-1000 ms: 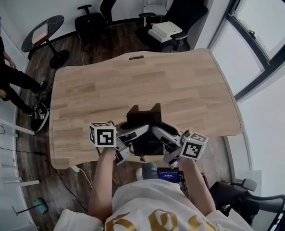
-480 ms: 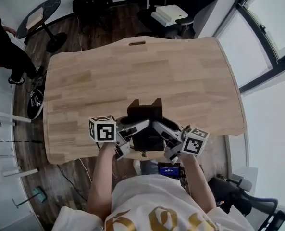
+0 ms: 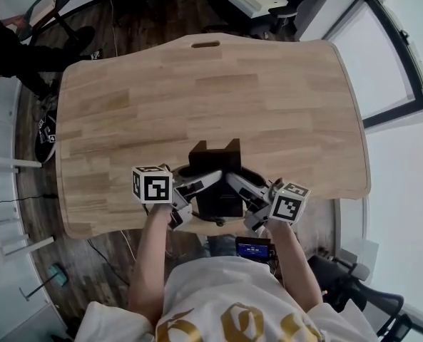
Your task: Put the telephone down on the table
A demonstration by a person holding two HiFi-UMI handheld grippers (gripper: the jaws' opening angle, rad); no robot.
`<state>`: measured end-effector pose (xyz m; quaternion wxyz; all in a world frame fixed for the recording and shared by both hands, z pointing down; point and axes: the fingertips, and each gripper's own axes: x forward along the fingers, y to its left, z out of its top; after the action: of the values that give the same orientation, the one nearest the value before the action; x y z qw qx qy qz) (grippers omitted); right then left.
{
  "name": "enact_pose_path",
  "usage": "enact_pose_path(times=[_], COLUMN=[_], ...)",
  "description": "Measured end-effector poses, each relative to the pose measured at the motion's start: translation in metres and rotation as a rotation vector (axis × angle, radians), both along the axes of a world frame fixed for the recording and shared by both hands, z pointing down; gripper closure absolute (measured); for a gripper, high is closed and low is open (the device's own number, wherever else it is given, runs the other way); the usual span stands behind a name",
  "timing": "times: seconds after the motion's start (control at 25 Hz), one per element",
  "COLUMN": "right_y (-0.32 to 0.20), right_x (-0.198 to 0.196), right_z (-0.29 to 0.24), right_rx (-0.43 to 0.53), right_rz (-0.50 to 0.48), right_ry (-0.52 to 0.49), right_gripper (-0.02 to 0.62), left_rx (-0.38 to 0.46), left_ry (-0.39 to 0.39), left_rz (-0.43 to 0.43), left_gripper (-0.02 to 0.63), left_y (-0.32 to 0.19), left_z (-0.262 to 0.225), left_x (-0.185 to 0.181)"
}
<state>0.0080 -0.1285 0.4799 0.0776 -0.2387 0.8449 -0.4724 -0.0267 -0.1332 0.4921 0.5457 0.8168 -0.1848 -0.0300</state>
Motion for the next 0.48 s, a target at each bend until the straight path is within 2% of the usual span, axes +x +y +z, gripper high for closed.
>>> enact_pose_path(times=[0.48], right_y=[-0.032], right_x=[-0.009], right_z=[0.048], right_rx=[-0.09], right_rz=[-0.021], right_ry=[-0.005], right_gripper=[0.43], left_rx=[-0.086], left_ry=[-0.023], left_rz=[-0.006], left_gripper=[0.35], left_y=[-0.031], left_z=[0.049], left_x=[-0.007])
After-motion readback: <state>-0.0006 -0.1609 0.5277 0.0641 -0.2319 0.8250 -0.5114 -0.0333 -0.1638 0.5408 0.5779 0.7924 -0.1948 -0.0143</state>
